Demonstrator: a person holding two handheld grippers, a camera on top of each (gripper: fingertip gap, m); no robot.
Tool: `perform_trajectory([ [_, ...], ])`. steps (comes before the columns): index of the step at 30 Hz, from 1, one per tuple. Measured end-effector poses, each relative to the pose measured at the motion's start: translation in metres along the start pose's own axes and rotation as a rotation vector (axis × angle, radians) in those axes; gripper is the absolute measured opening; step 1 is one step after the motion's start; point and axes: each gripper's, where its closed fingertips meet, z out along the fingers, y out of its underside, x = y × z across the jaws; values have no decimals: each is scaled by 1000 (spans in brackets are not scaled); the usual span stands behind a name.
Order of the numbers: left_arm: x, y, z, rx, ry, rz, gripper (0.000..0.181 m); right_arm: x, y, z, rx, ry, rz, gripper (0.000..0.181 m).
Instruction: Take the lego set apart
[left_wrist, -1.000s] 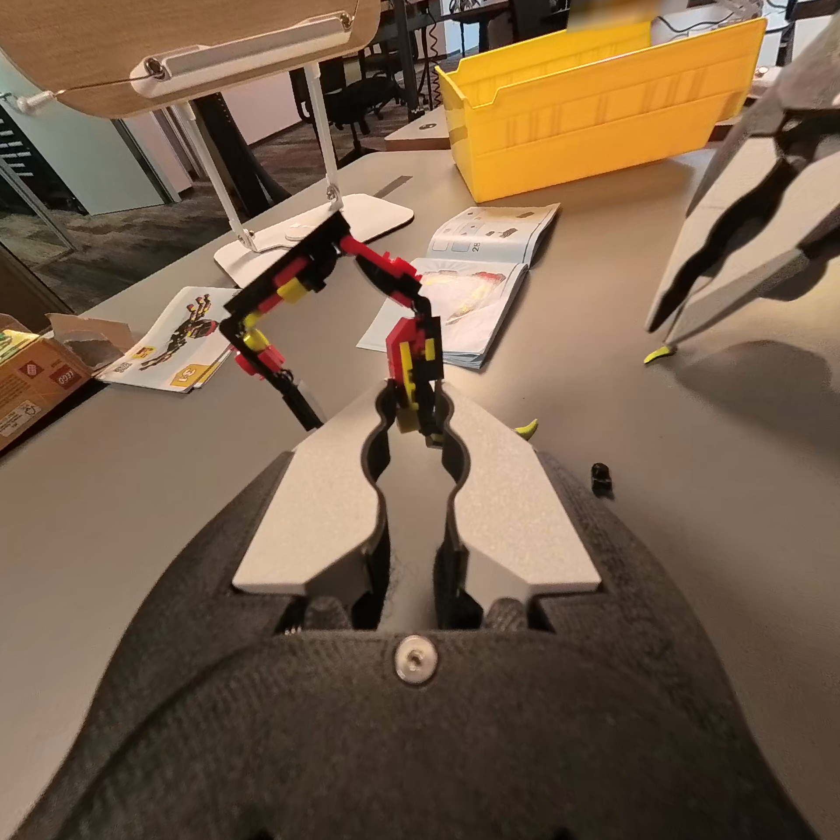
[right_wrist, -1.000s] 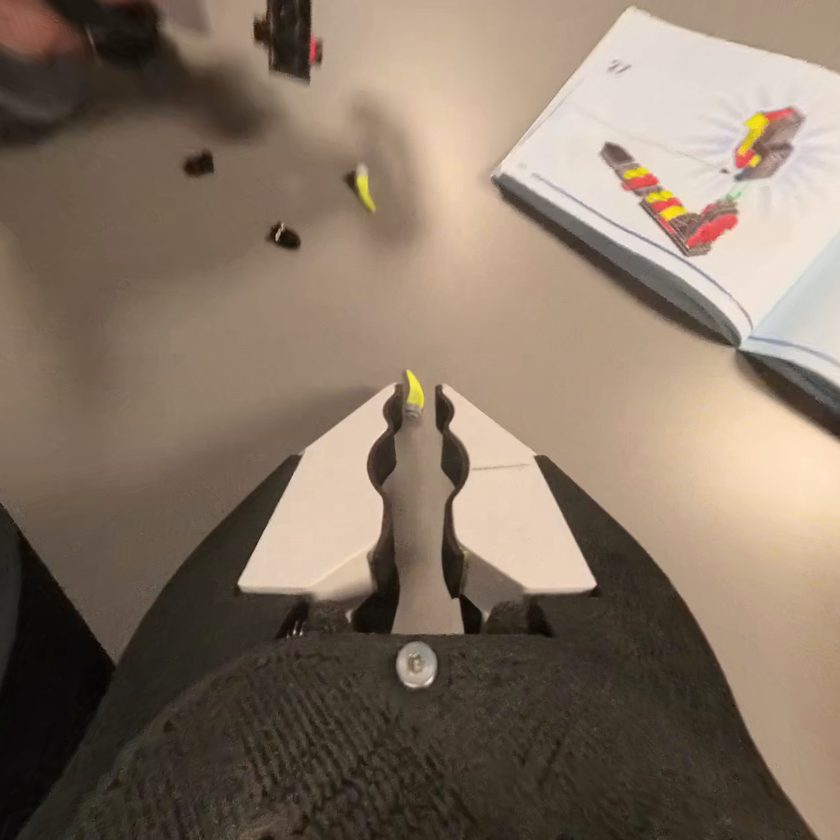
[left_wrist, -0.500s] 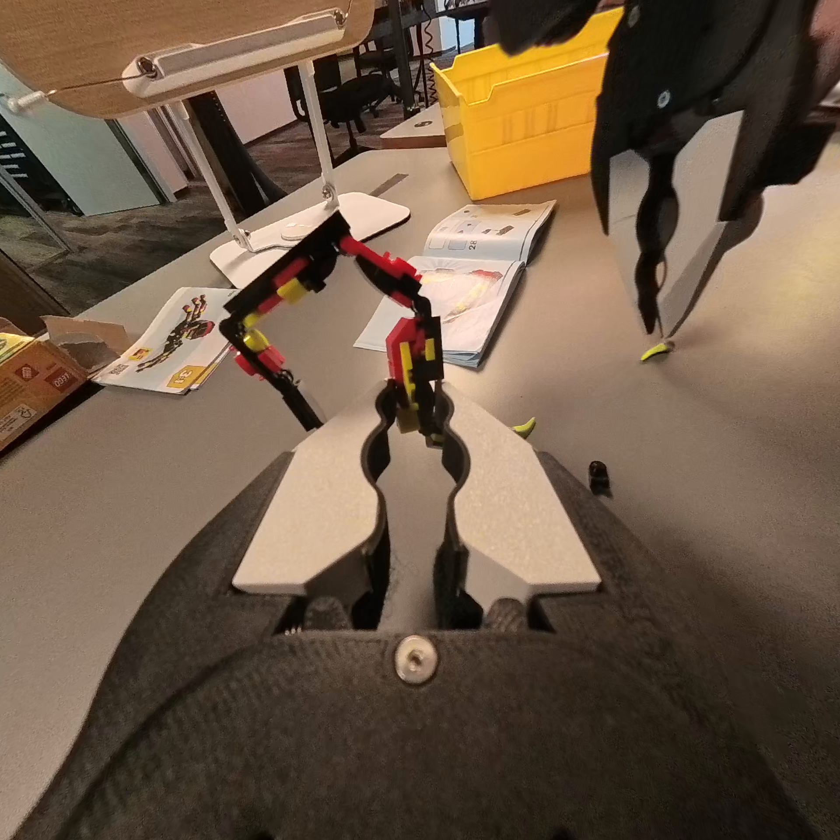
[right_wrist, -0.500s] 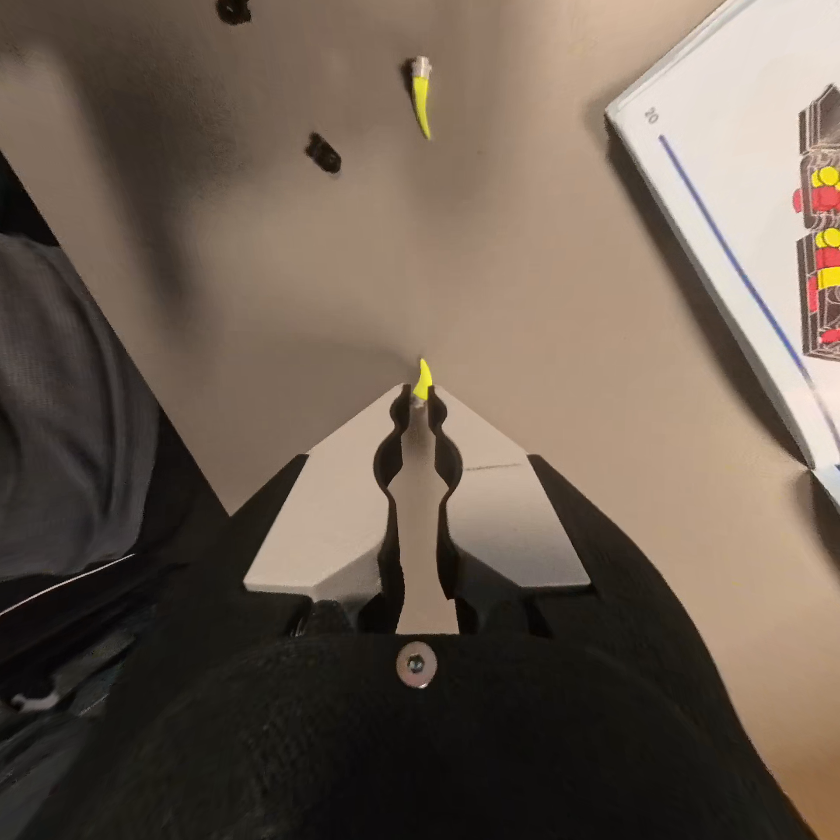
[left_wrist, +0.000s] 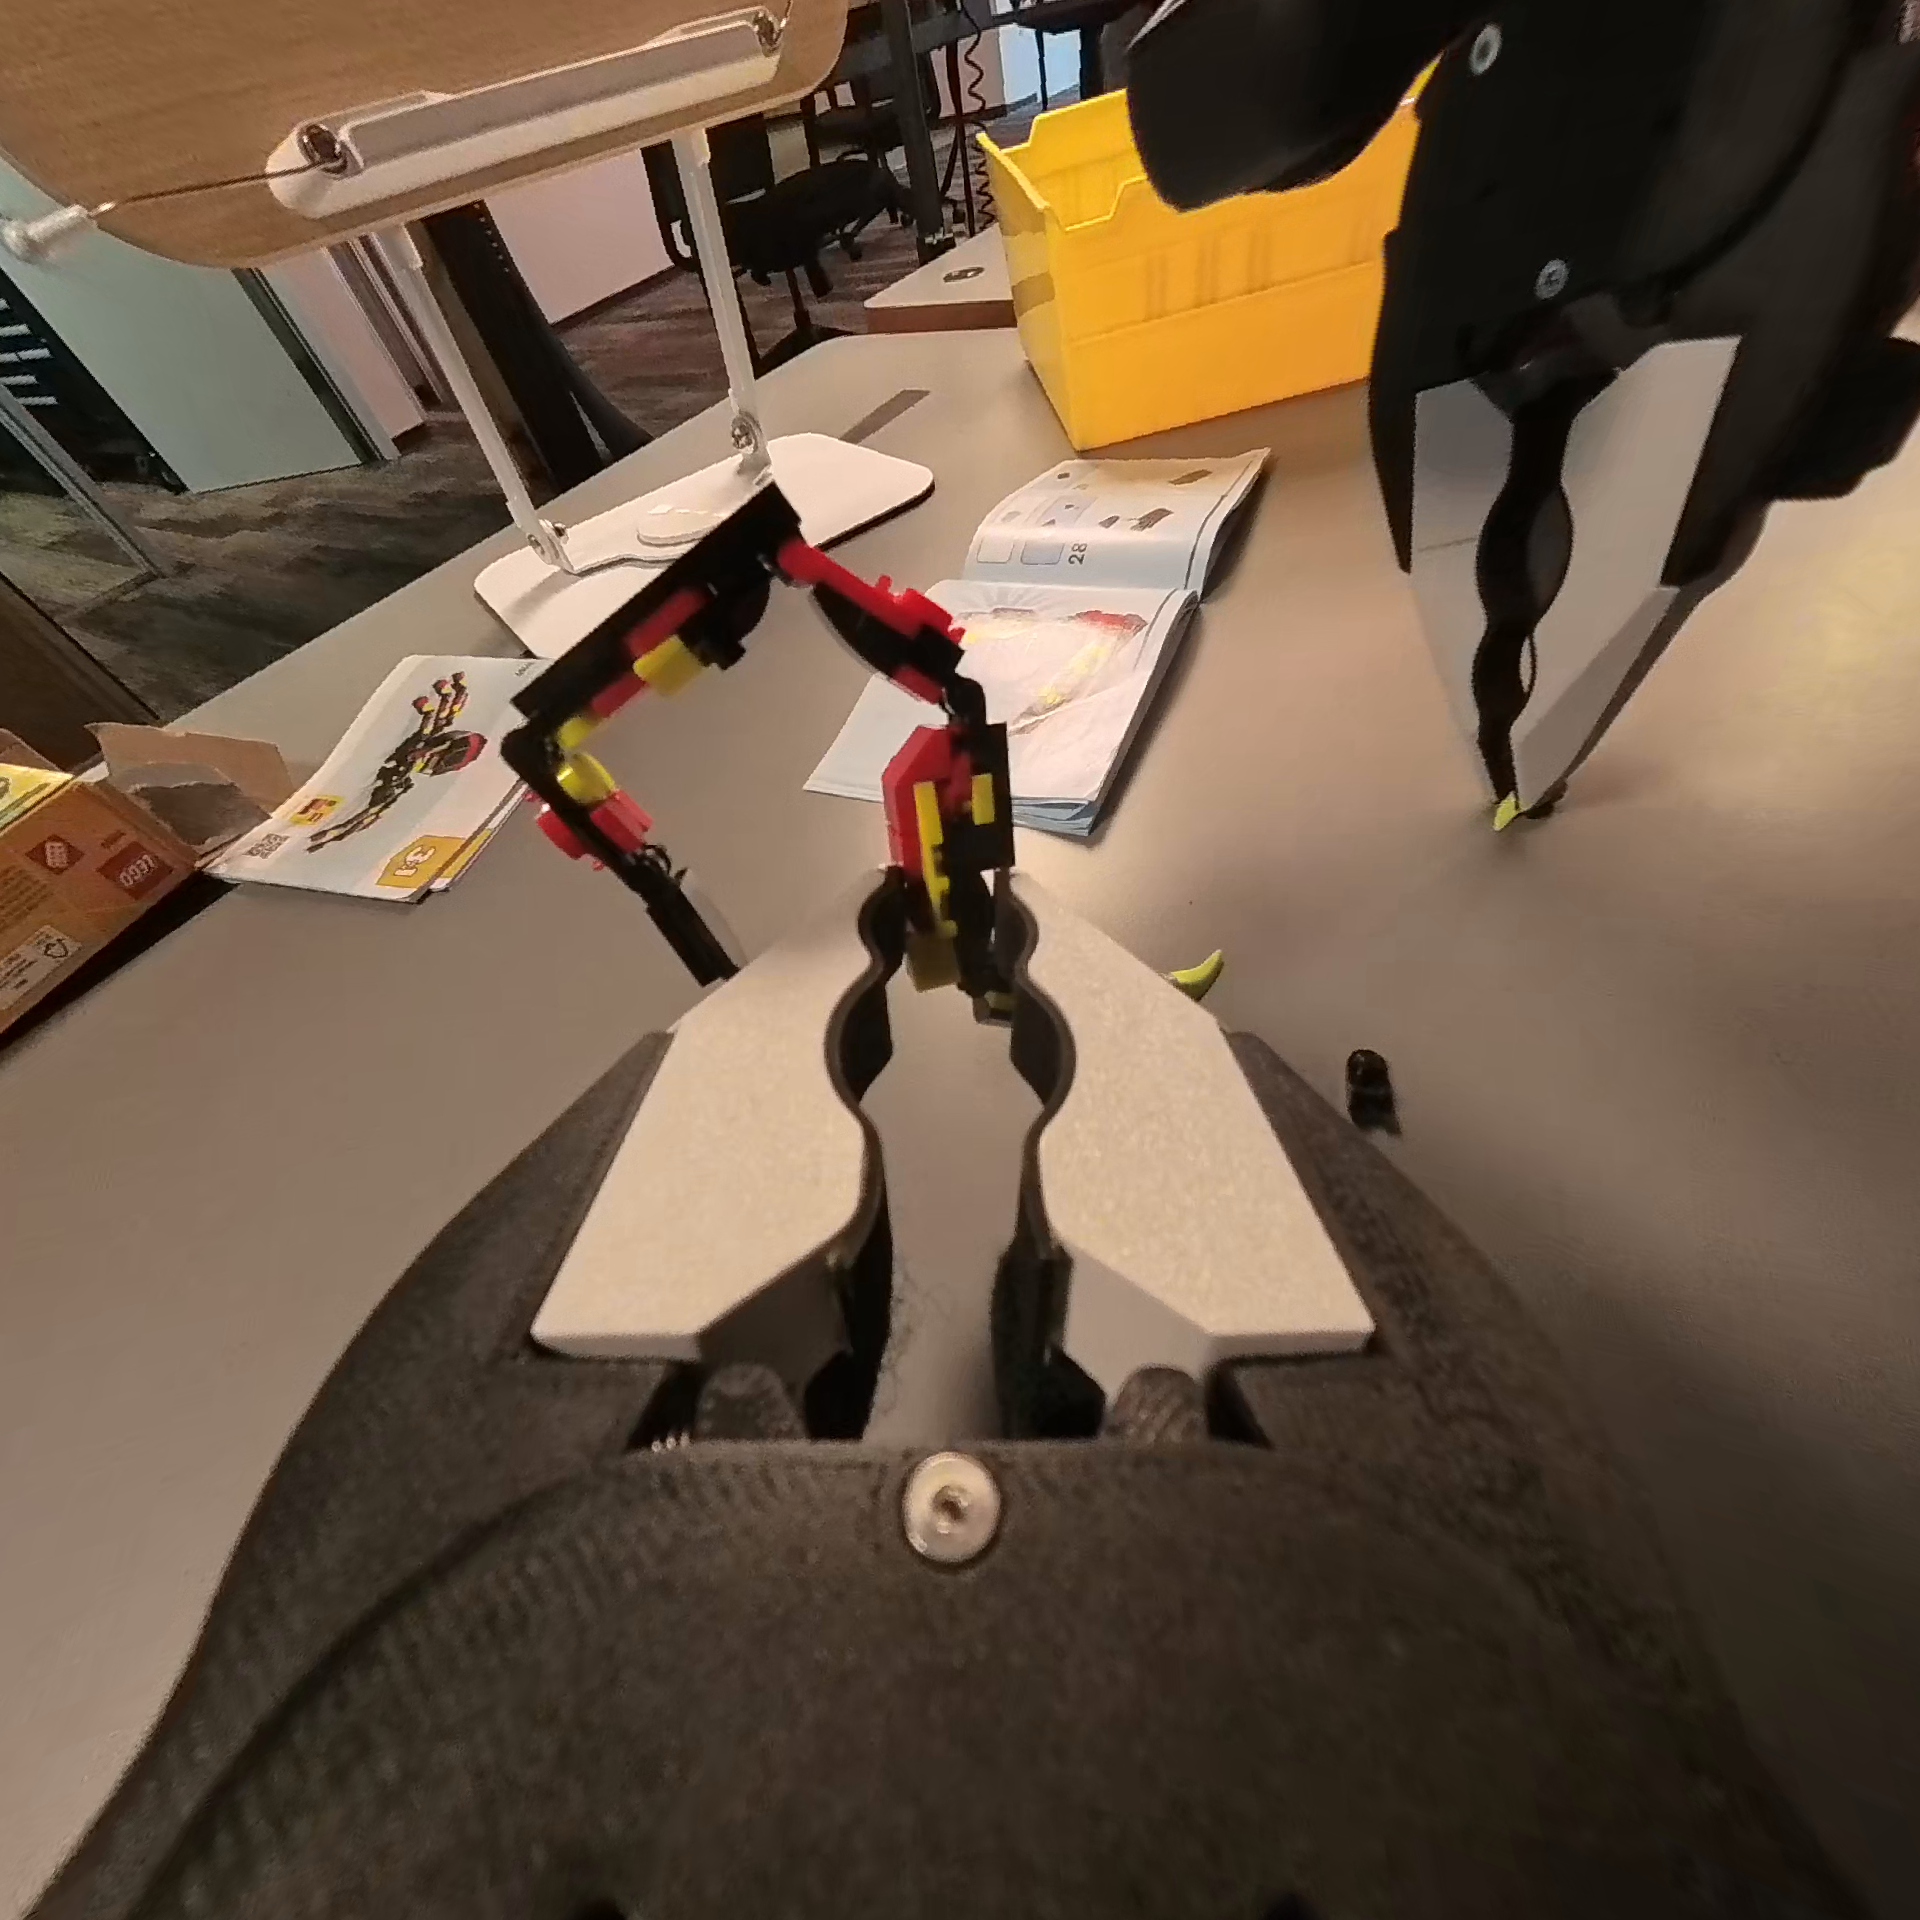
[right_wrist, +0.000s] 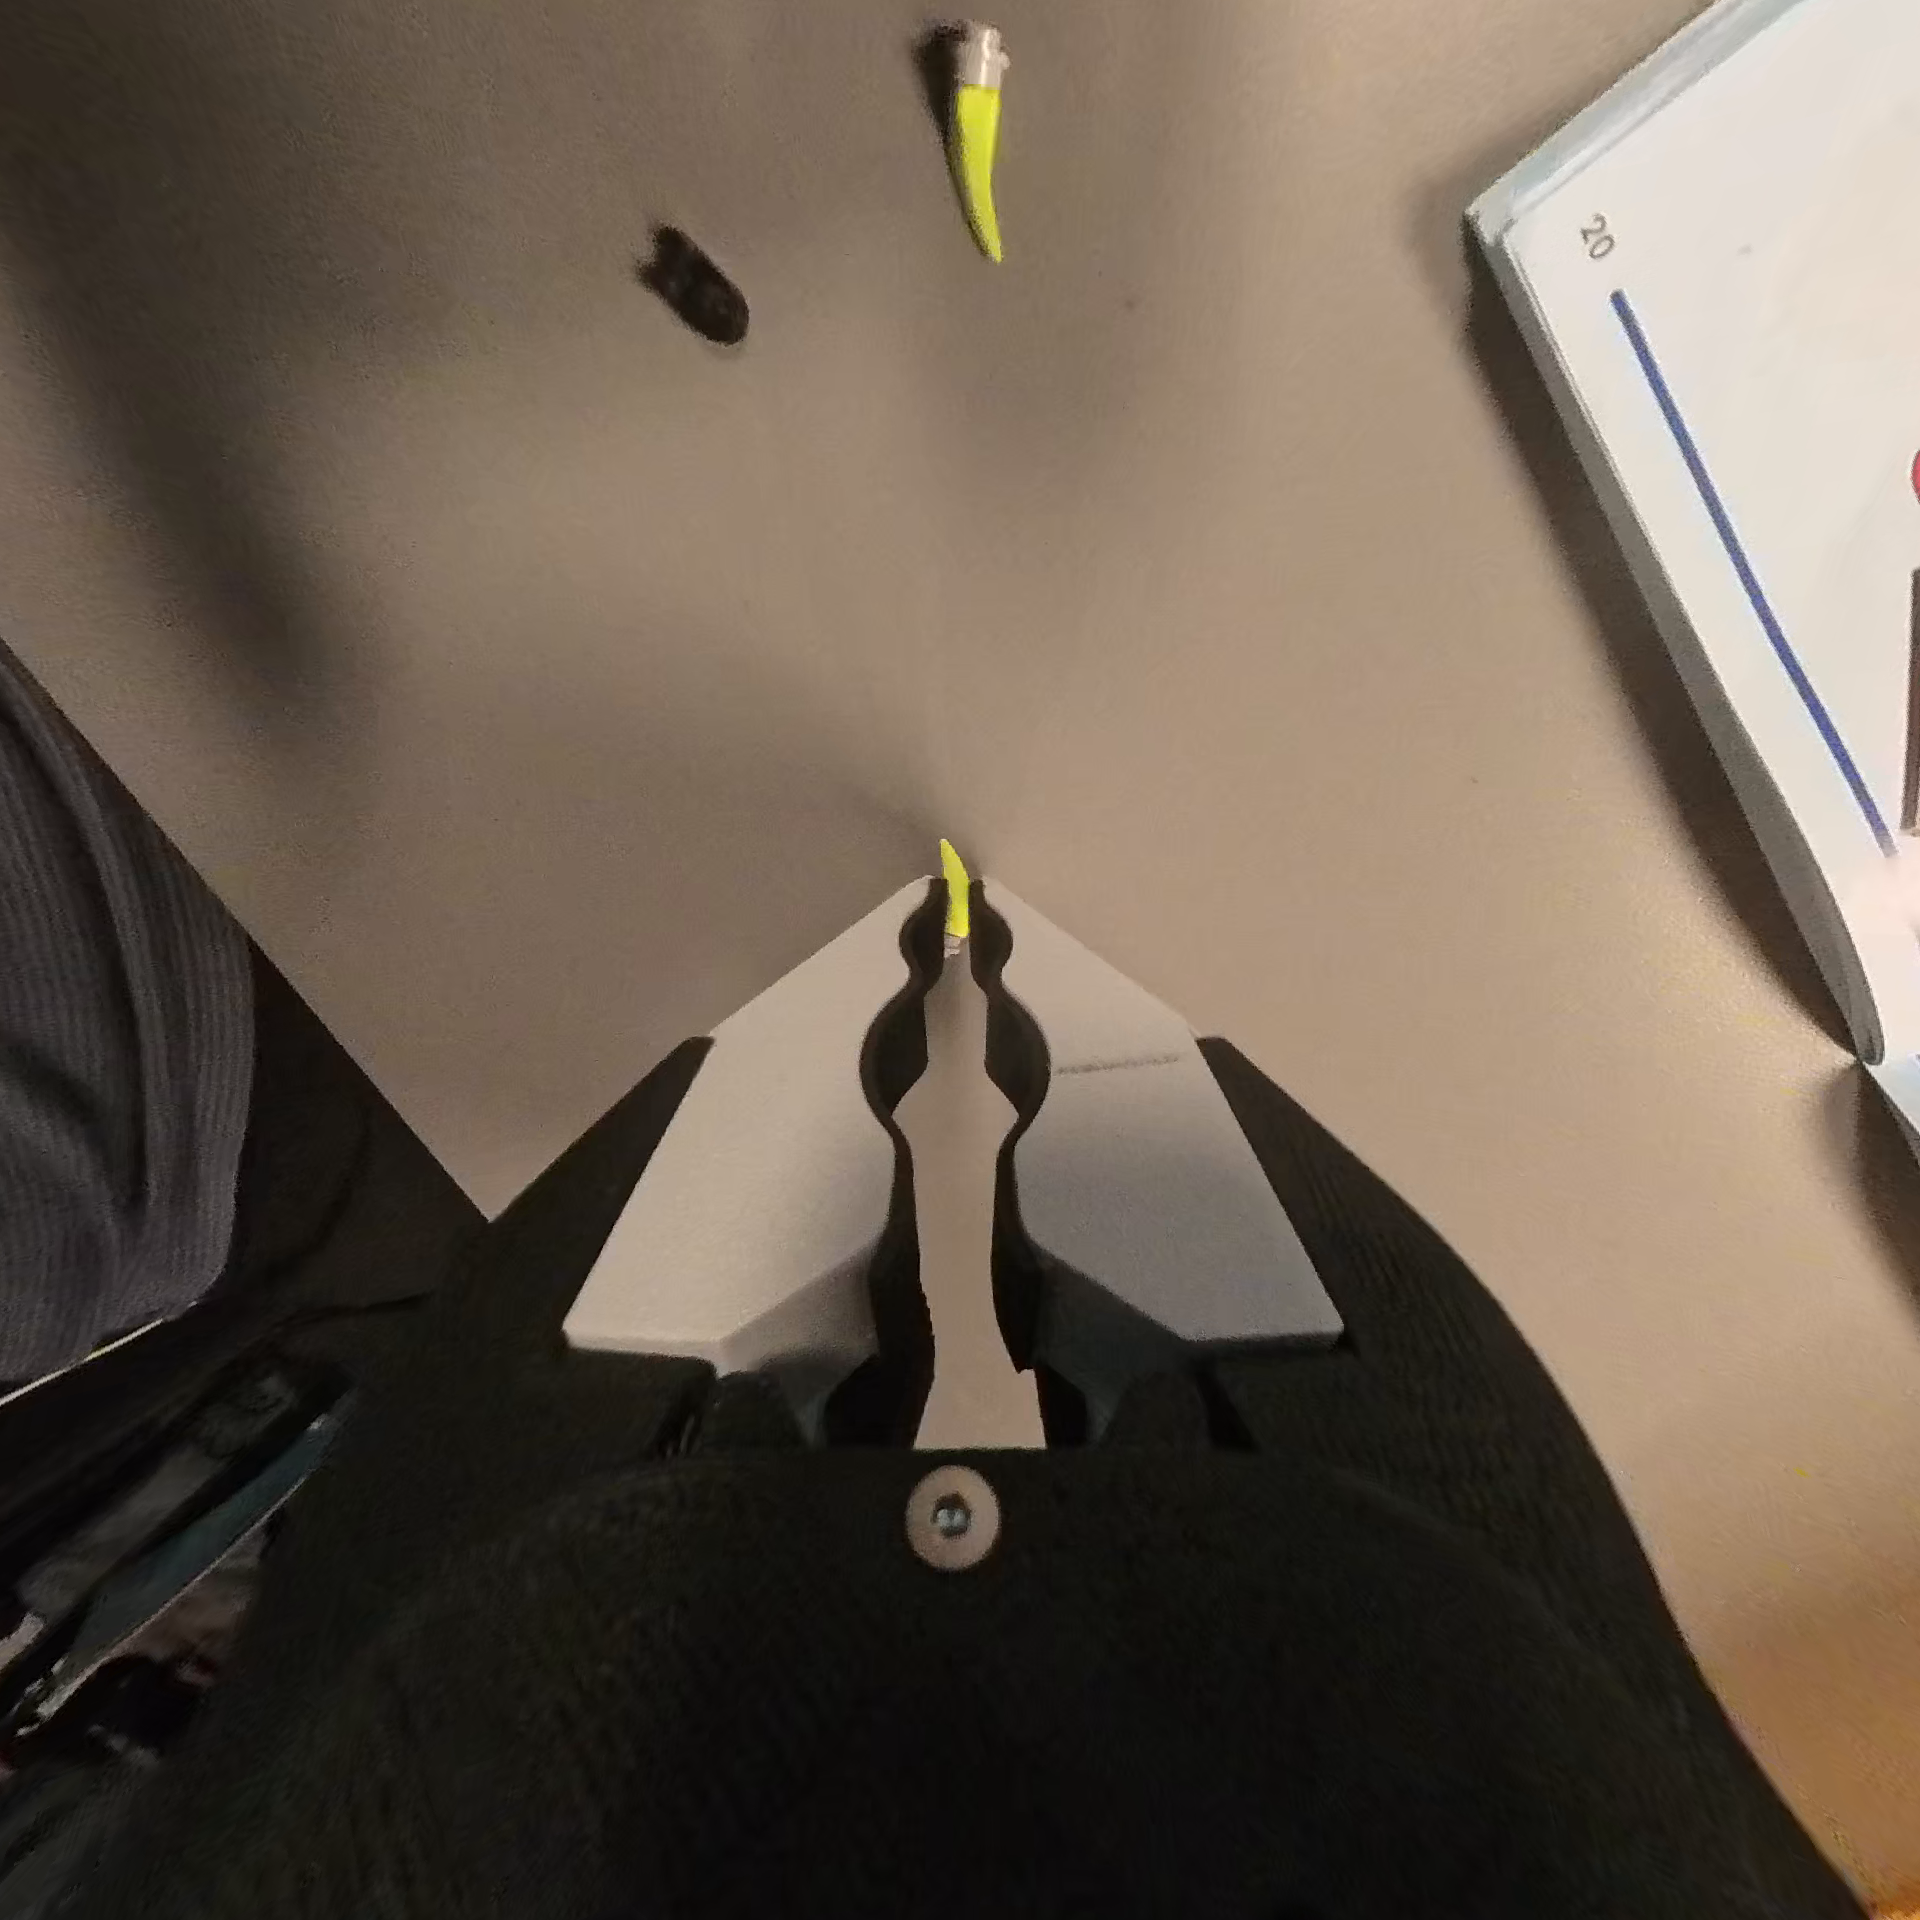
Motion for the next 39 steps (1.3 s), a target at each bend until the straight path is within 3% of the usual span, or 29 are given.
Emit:
perform_trajectory([
  [12,-1,0,0,-2,-12,1,16,1,0,1,-41,318,-104,2],
  [14,-3,0,-1,0,-25,-4,15,4,-5,-1,54,315,-64,2],
  [19,-6,-2,-2,12,-63,-18,15,7,-41,-16,500,248,125,0],
  [23,-6,-1,-2,1,-70,-9,16,7,-41,-8,572,232,148,0],
  [27,-7,1,-1,-11,-75,-12,16,15,-35,-23,675,260,179,0],
  [33,-14,7,-2,-48,-99,-15,16,24,-4,-54,798,407,176,7],
  [39,-20,18,-1,-115,-101,-17,15,7,19,-54,895,354,209,13],
])
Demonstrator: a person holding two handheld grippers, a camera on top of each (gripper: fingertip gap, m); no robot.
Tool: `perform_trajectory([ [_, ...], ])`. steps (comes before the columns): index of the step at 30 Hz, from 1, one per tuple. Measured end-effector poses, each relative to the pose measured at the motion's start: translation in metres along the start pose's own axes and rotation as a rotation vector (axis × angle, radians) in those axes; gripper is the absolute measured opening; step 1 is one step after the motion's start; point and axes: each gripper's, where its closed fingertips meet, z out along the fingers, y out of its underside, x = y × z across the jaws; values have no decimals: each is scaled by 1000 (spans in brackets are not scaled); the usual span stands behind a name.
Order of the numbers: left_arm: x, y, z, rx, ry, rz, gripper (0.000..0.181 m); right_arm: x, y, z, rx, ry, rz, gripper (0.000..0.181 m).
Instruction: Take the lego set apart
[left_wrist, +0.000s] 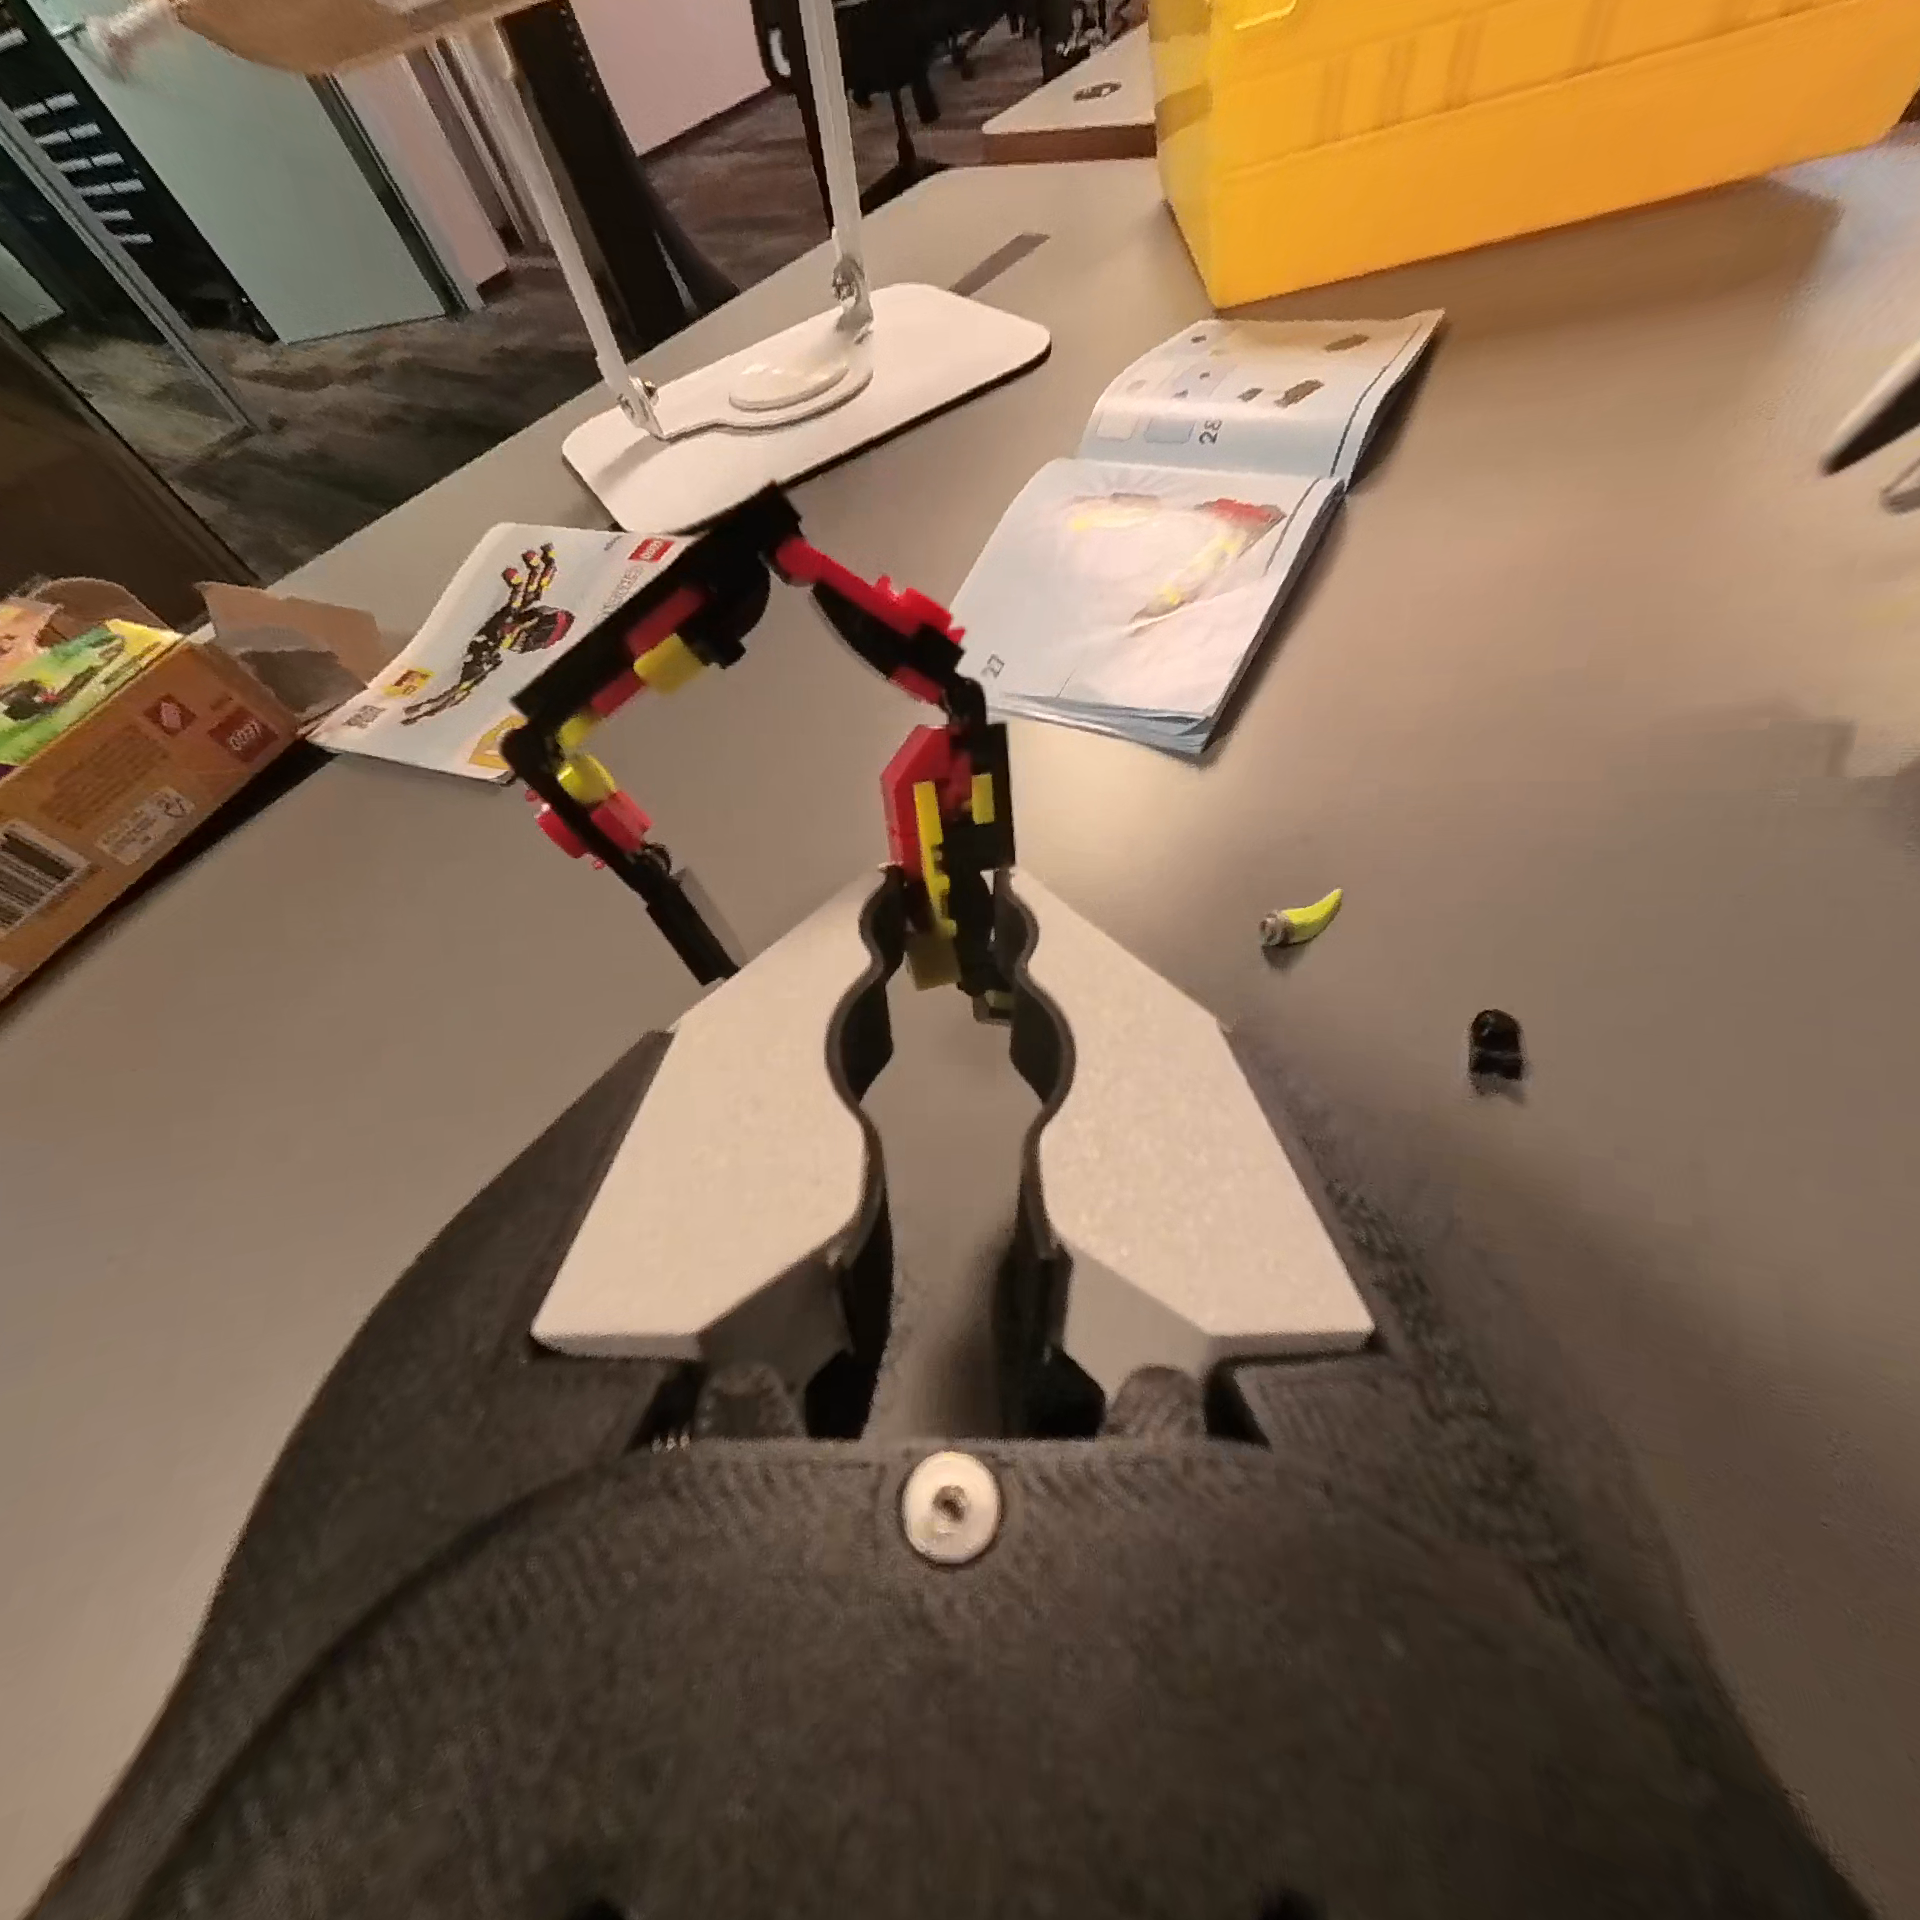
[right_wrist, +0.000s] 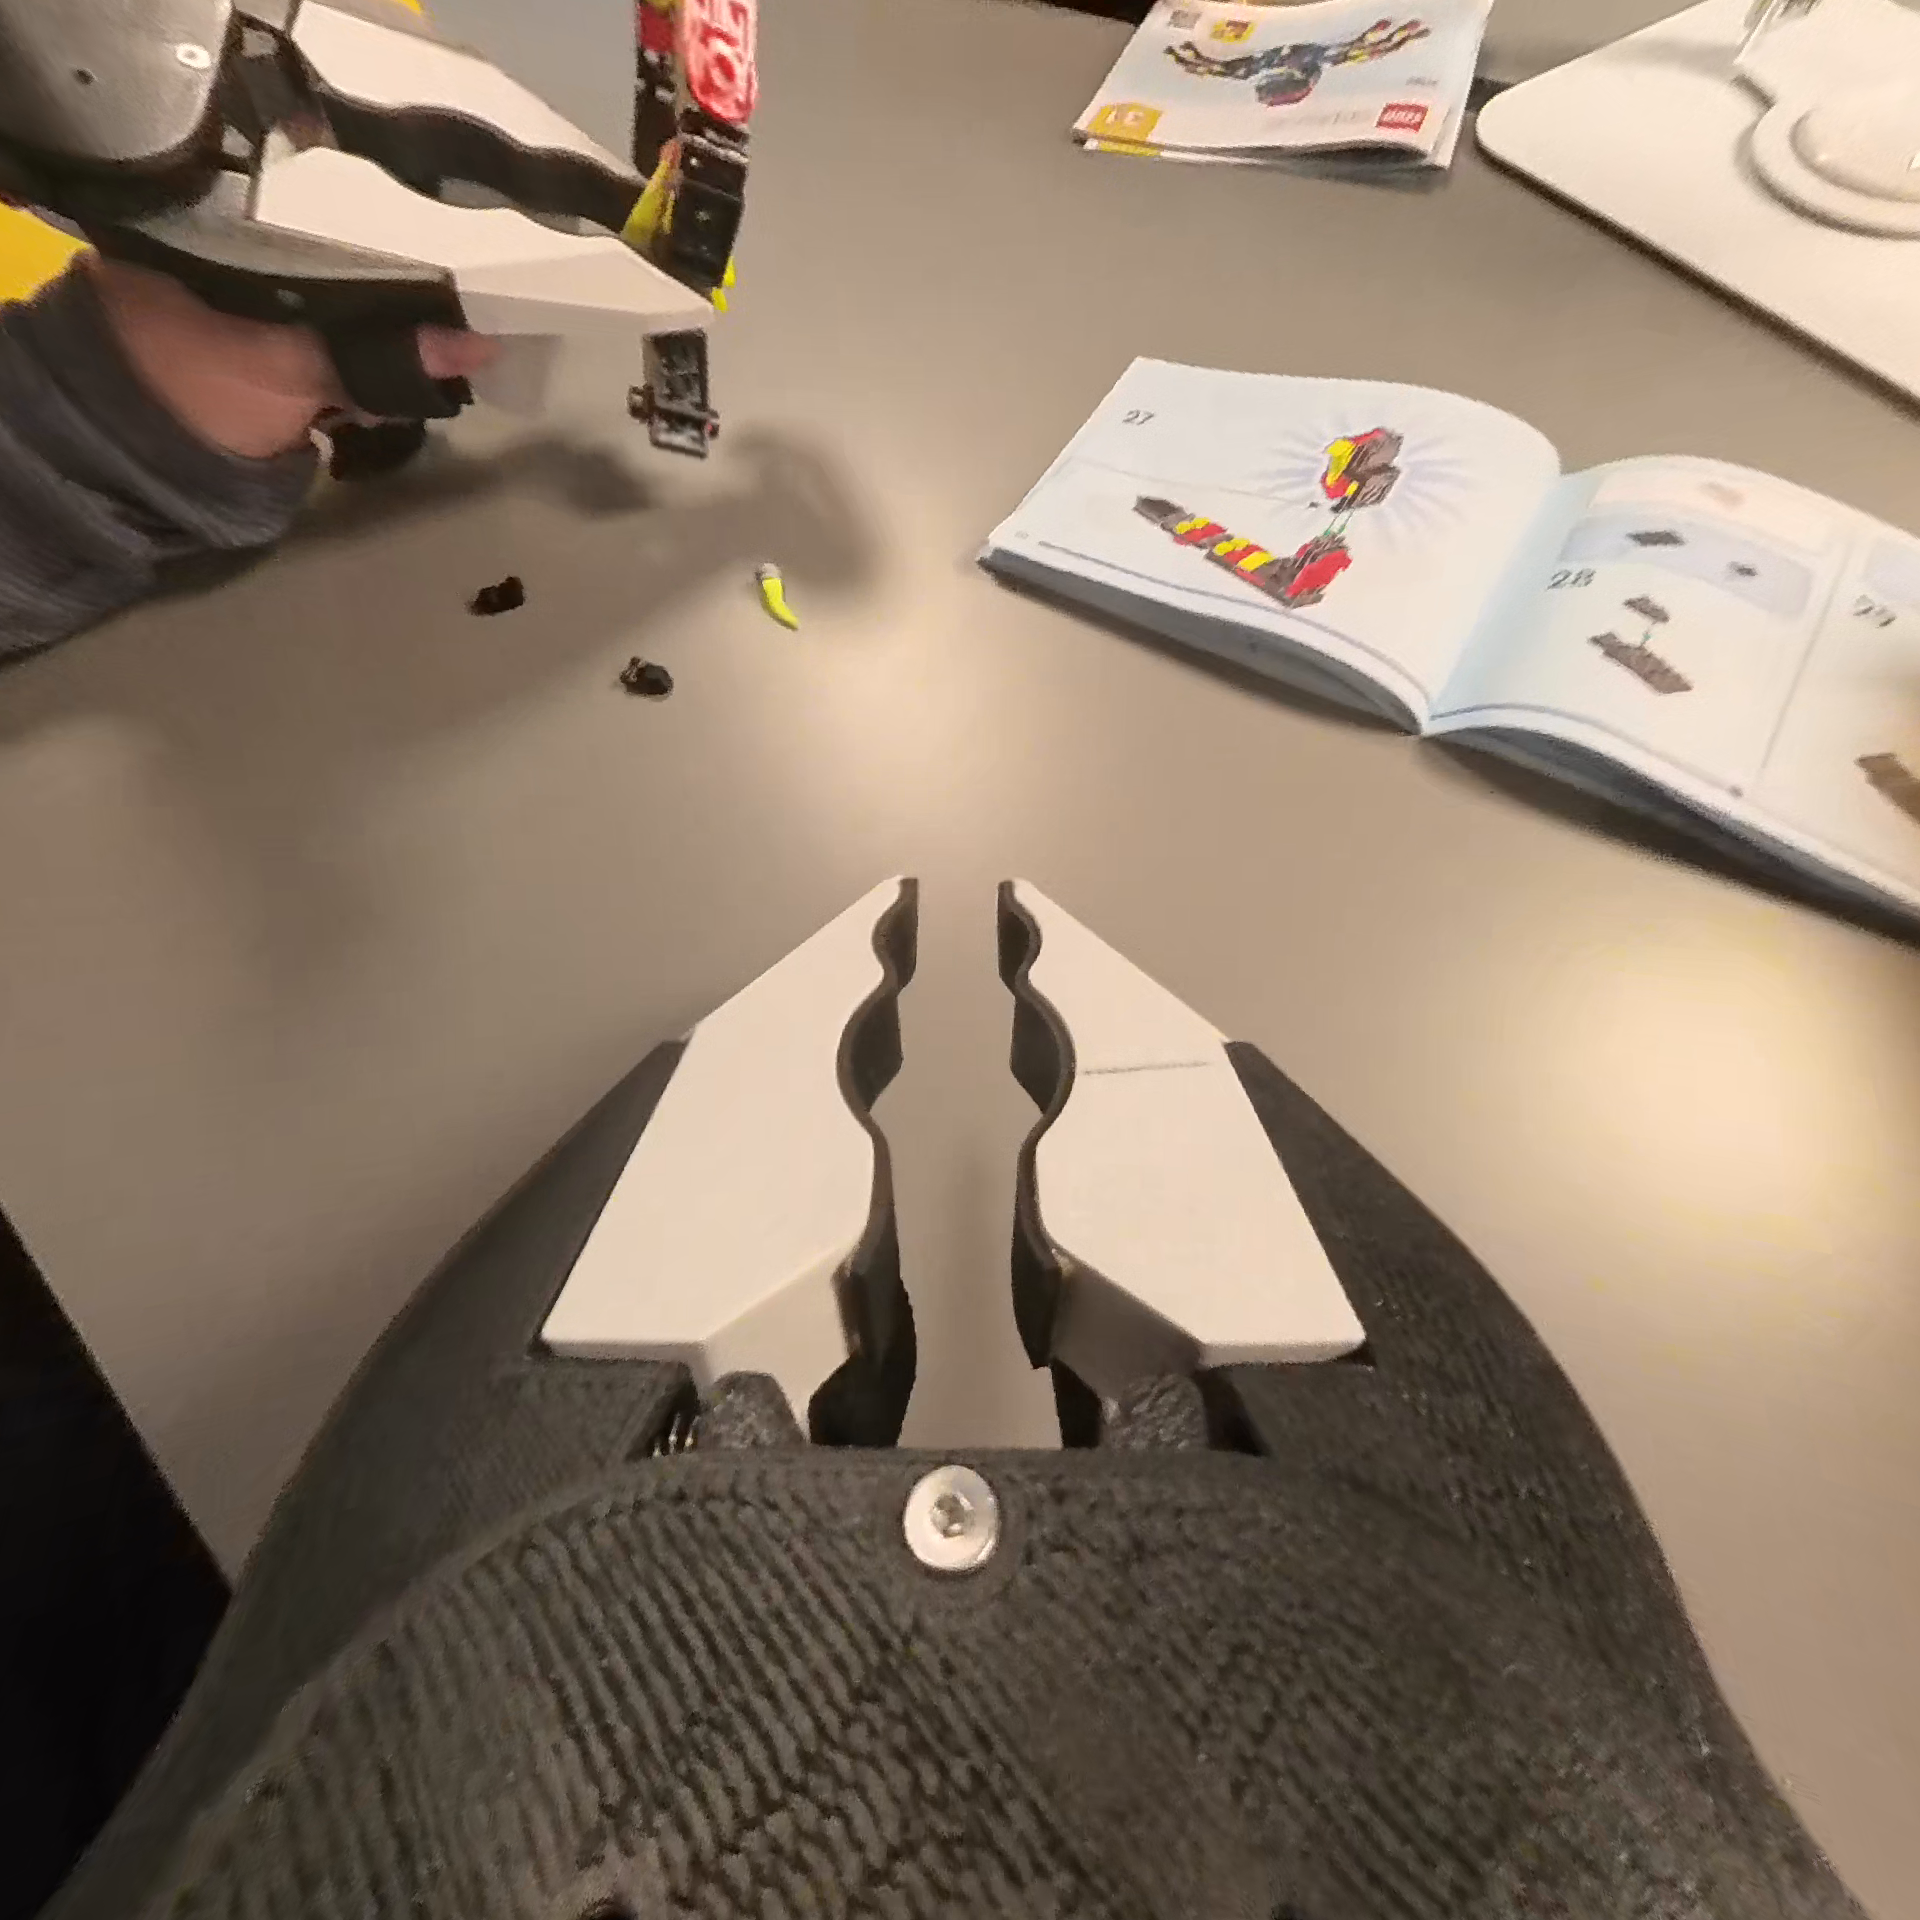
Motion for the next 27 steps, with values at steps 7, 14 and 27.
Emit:
perform_trajectory([
  [7,9,7,4,-54,29,75,15,-38,1,20,-21,-119,-9,20],
  [14,9,13,7,-95,51,50,16,-59,-8,39,-68,-141,-153,25],
  [27,12,34,-1,-241,85,-127,39,-44,9,-10,60,-137,-36,29],
])
